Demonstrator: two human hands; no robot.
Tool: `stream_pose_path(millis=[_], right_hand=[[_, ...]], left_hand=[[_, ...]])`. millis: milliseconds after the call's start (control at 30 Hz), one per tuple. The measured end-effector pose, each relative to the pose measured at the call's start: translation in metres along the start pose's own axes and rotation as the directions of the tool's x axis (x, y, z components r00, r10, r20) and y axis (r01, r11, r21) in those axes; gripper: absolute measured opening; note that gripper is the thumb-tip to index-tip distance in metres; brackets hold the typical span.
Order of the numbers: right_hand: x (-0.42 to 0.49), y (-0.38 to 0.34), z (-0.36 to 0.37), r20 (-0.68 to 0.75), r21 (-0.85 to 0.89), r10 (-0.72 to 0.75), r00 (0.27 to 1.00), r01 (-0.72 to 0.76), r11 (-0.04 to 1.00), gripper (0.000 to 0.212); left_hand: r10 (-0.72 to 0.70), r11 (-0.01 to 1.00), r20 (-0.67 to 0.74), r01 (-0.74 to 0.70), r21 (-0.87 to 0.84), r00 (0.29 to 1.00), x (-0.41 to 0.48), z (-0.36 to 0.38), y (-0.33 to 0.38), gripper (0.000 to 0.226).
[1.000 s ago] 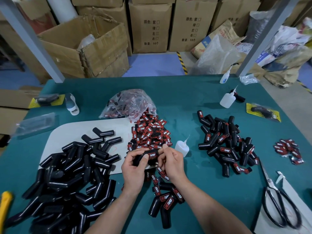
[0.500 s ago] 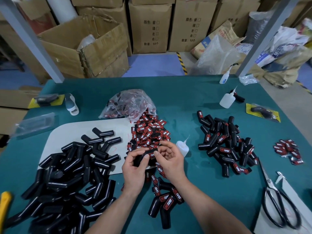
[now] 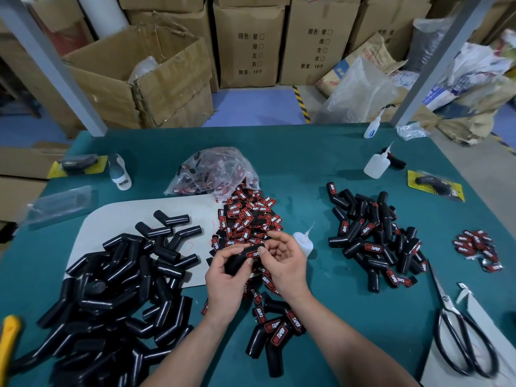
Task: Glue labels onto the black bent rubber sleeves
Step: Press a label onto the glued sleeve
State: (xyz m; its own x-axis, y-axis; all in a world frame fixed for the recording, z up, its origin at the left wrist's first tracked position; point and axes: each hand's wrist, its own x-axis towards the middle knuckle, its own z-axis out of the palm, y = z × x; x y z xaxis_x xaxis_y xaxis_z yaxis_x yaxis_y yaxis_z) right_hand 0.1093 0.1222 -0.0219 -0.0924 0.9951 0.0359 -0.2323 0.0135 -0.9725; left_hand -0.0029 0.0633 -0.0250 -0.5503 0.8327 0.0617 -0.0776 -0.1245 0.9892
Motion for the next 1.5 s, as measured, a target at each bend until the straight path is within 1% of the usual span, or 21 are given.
stream_pose_path(millis=[233,400,533,633,767,867,1033,1200,1300,1433,1500], right_hand=[[0.0004,-0.0005,-0.0001,0.005,0.009,0.012,1.0,-0.012,1.0,0.034],[0.0002,-0.0014,0.0006,0.0,0.011,0.017,1.0,-0.017,1.0,0.034],[-0.0002,-0.002,0.0006,0.002,0.013,0.018,1.0,-0.018,1.0,0.033],[-0.0005,-0.0026,0.0007,0.007,0.011,0.016,1.0,-0.016,1.0,0.033],[-0.0001,-0.0039,0.0,-0.008,0.016,0.031,0.999,-0.031,0.999,0.025],[0.0009,-0.0054,-0.003,-0.003,0.005,0.024,1.0,-0.024,1.0,0.021],[-0.0009,-0.0048,-0.0005,0.005,0.016,0.006,1.0,-0.006,1.0,0.031],[-0.001,-0.0036,-0.0002,-0.003,0.02,-0.002,1.0,0.002,1.0,0.032],[-0.0011,-0.0035,-0.0004,0.002,0.021,-0.01,1.0,0.01,1.0,0.032],[0.0,-0.0035,-0.0004,-0.019,0.034,-0.002,1.0,0.002,0.999,0.031],[-0.0007,-0.0034,-0.0001,-0.008,0.021,-0.011,1.0,0.011,1.0,0.032]], left_hand=[[0.0,1.0,-0.017,0.001,0.016,1.0,-0.0005,0.0013,0.0032,0.054],[-0.014,1.0,-0.017,0.015,0.014,1.0,-0.0004,0.0017,0.0022,0.041],[-0.003,1.0,-0.023,0.003,0.028,1.0,-0.0001,0.0018,0.0024,0.049],[-0.008,1.0,-0.026,0.009,0.027,1.0,0.0001,0.0014,0.0013,0.047],[-0.025,0.999,-0.026,0.026,0.04,0.999,0.0,0.0008,0.0007,0.039],[-0.038,0.999,-0.039,0.039,0.037,0.999,-0.0004,0.0004,0.0019,0.04],[-0.037,0.999,-0.031,0.038,0.021,0.999,-0.0007,0.001,0.0026,0.044],[-0.011,1.0,-0.009,0.011,0.026,1.0,-0.0006,0.0001,0.0029,0.053],[-0.005,1.0,0.011,0.005,0.011,1.0,-0.0006,-0.001,0.0024,0.053],[-0.018,1.0,0.055,0.019,-0.013,0.998,-0.002,0.0002,0.0035,0.045],[-0.017,1.0,0.041,0.018,-0.007,0.999,-0.0016,0.0009,0.0027,0.046]])
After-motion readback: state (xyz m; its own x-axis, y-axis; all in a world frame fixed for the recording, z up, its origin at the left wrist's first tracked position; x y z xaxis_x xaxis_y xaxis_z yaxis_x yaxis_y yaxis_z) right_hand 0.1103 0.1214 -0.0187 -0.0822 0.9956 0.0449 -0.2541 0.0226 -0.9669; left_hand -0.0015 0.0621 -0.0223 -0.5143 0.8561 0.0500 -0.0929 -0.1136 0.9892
